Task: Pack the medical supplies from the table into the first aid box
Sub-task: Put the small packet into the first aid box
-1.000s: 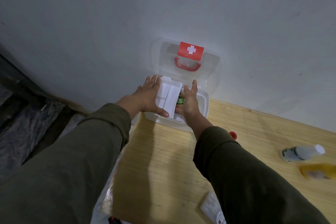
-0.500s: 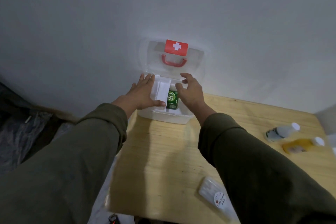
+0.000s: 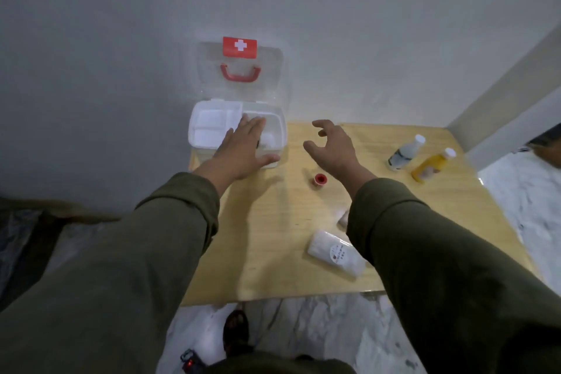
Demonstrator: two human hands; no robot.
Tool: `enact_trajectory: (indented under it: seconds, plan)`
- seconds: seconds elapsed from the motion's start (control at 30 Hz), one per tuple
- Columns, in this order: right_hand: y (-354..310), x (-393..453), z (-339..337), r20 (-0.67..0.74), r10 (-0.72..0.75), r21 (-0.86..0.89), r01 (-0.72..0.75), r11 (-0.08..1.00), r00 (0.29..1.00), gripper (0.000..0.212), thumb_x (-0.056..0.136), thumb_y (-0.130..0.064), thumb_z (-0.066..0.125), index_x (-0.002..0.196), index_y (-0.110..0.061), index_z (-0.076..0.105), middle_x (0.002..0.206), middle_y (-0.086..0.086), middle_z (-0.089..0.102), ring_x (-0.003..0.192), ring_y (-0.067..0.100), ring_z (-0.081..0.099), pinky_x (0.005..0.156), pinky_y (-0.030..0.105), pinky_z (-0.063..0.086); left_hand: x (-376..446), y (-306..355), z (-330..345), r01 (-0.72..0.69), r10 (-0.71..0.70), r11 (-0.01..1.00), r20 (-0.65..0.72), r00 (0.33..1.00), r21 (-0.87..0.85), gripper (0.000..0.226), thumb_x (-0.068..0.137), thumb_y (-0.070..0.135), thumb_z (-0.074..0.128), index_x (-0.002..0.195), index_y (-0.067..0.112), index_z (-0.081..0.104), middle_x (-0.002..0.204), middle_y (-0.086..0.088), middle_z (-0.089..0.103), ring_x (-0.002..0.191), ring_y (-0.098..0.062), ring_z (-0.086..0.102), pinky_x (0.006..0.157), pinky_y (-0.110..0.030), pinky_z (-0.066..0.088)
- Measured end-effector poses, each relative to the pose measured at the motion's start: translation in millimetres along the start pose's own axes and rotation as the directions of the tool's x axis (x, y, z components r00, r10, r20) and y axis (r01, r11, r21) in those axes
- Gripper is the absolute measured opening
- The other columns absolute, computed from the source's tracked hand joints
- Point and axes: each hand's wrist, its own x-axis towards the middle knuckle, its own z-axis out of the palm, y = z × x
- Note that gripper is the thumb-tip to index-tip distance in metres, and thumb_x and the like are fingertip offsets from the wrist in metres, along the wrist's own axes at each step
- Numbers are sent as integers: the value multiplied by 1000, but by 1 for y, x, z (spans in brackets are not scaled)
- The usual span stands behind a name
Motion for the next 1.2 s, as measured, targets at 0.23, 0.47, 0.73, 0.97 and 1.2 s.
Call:
enact_trajectory:
  seconds: [0.23,0.47,0.73,0.97,1.2]
  plan:
    - [54,-73,-9,92,5,-24,-2,1000,996,58,81,-32,67,133,-24,43,127,10,52,115,21,54,88,26,38,-54,33,64,-17,14,997,37,999,76,86,87,48,56,150,16,7,160,-1,7,148,-20,-4,119,-44,8]
    - [104,-138,-9,238,49,-7,-49,999,970,80,69,-37,81,136,-25,40,129,9,51,112,21,55,86,26,39,-105,44,125,219,-252,966,295,922,139,101,83,48,63,150,16,-4,161,-2,-7,147,-24,-10,117,-50,9]
    - [135,-168,10,214,46,-231,4,973,976,90,64,-40,83,139,-25,35,130,8,51,122,27,43,97,39,39,-121,51,137,315,-340,940,287,896,132,95,87,44,59,151,15,-5,160,-2,-11,148,-23,-9,118,-49,7]
    - [142,-170,16,189,31,-288,26,957,981,89,72,-33,78,144,-28,25,120,16,50,113,33,45,91,37,38,-124,48,138,291,-319,946,265,910,139,95,87,45,59,150,14,-4,160,-3,-9,148,-24,-6,118,-49,10]
    - [107,-142,-7,123,-52,103,40,994,991,82,72,-26,78,140,-25,33,126,13,52,114,24,49,91,29,39,-123,39,105,327,-342,939,210,916,103,95,87,43,60,151,13,-5,161,-3,-1,148,-23,-4,118,-48,13]
